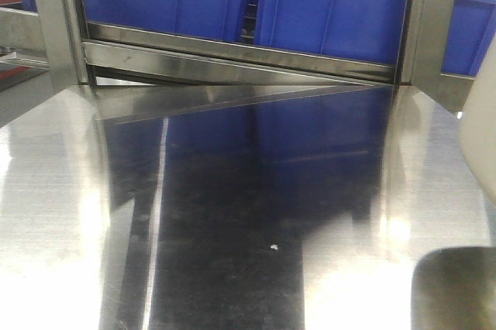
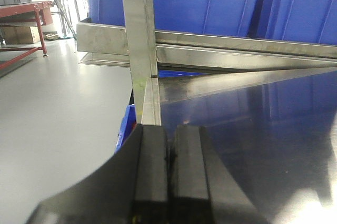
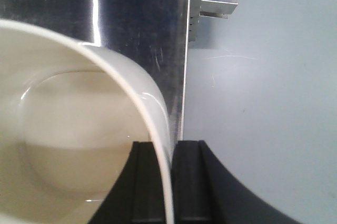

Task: Move white bin to right shelf second layer
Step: 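Pull the lifted bin back toward the robot with the right gripper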

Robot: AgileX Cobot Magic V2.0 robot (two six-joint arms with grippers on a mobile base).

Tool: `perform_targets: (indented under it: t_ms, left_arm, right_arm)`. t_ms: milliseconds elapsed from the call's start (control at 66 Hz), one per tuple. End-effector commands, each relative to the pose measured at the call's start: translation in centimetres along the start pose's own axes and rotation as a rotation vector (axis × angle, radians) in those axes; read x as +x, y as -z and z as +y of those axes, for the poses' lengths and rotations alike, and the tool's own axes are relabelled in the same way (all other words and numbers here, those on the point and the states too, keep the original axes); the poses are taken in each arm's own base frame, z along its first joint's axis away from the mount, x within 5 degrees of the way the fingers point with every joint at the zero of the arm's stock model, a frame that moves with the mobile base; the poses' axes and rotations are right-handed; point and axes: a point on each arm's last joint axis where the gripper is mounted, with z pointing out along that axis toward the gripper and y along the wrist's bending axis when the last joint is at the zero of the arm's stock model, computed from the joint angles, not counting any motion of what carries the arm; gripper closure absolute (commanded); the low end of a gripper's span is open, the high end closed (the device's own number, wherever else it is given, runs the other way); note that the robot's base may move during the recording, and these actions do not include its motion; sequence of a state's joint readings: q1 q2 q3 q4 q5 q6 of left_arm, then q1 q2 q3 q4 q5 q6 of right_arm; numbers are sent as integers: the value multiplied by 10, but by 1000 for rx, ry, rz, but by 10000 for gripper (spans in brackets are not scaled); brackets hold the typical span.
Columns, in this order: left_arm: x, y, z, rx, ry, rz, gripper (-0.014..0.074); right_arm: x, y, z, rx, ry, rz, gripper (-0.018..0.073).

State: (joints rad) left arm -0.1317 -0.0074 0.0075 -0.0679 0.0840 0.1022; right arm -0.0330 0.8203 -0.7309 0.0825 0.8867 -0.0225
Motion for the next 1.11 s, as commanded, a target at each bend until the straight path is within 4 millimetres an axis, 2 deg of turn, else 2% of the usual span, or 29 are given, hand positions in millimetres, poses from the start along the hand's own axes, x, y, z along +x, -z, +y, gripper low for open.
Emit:
perform_targets:
  t_ms: [0,212,773,1091]
  left_arm:
    - [4,0,0,-3,9,-61,512]
    - [4,0,0,-3,9,-61,512]
    - [4,0,0,-3,9,-61,512]
    - [4,0,0,-3,9,-61,512]
  right_arm:
    - [-13,9,0,7,-5,-113,510]
    - [-13,10,-5,54,-91,-122,510]
    - [-16,10,-6,70,-89,-153,510]
    - [-12,10,-6,74,-91,-108,510]
